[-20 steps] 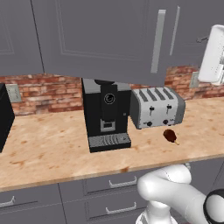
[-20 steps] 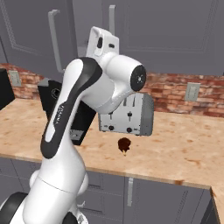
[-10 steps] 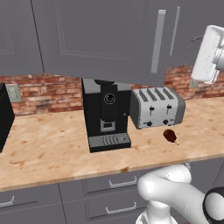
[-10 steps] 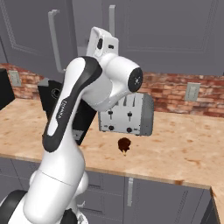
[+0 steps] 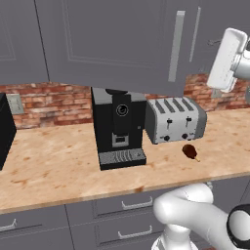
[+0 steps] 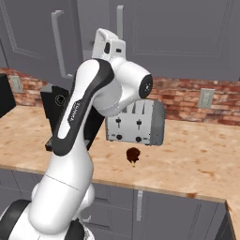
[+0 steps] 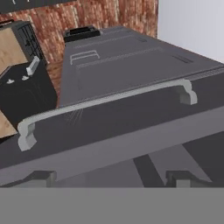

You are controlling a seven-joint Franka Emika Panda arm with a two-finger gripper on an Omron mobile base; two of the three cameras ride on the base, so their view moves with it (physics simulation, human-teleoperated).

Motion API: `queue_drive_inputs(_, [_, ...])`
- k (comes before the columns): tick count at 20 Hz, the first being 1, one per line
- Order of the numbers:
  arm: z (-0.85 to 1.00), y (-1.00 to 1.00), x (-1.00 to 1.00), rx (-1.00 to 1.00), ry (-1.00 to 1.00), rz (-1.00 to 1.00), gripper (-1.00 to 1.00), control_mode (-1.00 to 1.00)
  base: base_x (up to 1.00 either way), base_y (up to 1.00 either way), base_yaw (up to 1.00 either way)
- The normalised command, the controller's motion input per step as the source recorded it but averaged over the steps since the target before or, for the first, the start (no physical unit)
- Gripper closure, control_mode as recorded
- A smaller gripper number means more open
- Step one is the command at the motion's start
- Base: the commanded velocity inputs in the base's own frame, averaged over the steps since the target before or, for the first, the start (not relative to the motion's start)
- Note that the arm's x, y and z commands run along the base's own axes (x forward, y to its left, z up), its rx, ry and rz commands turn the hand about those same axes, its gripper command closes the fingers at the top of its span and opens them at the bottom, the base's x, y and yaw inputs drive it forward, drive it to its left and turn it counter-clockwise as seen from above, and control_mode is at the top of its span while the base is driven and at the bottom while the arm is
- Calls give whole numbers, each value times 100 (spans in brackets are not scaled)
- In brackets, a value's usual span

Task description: Retrieve the tupperware from the cabinet, then place the raw meat into the tupperware to avoid contamination.

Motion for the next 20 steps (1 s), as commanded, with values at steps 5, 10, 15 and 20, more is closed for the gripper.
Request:
queue_drive_inputs(5, [0, 5, 16, 0, -8, 6, -100, -100, 0, 0, 0])
queue_drive_inputs(10, [0, 5, 21, 0, -7, 5, -100, -100, 0, 0, 0])
queue_drive_inputs(15, [0, 5, 23, 0, -4, 3, -100, -100, 0, 0, 0])
queue_drive_inputs(20, [-1, 0, 22, 0, -2, 1, -100, -100, 0, 0, 0])
